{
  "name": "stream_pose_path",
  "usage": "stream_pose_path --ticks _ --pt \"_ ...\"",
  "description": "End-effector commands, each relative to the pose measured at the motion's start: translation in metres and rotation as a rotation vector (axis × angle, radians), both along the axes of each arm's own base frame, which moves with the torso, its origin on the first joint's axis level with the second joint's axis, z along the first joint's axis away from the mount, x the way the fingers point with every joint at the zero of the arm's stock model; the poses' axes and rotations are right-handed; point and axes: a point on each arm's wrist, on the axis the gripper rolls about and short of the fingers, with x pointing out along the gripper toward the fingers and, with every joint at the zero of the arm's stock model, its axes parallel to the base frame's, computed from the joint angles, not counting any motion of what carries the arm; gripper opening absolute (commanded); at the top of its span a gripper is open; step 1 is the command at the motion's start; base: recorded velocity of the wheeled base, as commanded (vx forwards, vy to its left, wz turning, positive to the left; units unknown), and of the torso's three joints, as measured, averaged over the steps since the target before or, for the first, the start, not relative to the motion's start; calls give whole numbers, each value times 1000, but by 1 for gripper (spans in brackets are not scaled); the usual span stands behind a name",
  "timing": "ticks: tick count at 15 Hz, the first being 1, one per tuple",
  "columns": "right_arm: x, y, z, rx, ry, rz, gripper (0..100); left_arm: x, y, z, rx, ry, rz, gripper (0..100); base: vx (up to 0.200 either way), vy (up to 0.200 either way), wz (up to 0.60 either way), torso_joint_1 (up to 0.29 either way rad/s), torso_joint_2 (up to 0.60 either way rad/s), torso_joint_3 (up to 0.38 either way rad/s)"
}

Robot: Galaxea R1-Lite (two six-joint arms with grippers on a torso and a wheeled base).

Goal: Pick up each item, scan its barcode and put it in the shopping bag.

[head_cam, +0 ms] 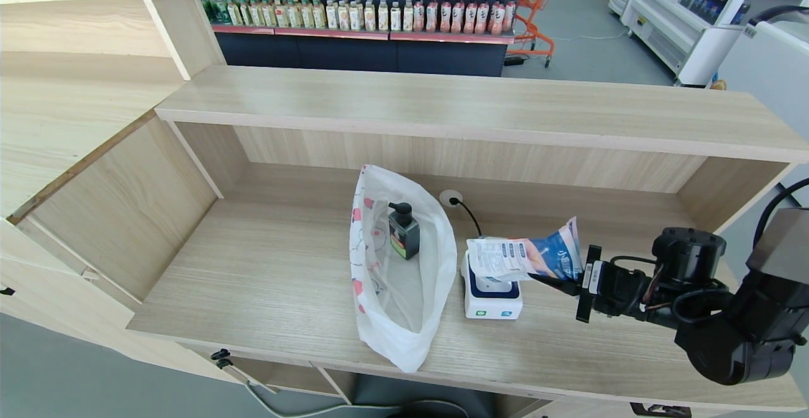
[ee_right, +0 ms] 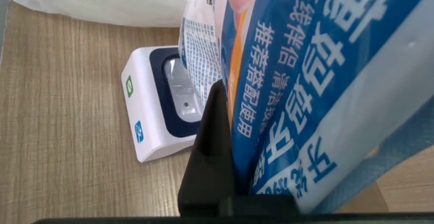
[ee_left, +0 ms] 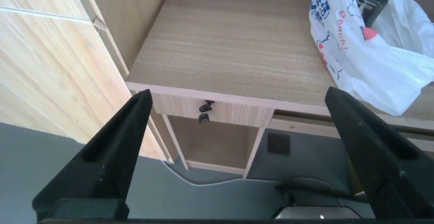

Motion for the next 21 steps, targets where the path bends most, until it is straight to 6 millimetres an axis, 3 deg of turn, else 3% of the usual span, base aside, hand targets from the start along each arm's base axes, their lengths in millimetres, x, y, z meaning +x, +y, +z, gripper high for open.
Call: stream_pose_path --ticks 1,6,21 --pt "-3 -1 6 1 -15 -2 0 0 0 0 0 -2 0 100 0 0 0 0 0 0" --pt "-5 -5 1 -1 5 -14 0 0 0 0 0 0 0 100 0 0 0 0 0 0" --pt "13 -1 -20 0 10 -1 0 0 0 0 0 0 0 100 0 0 0 0 0 0"
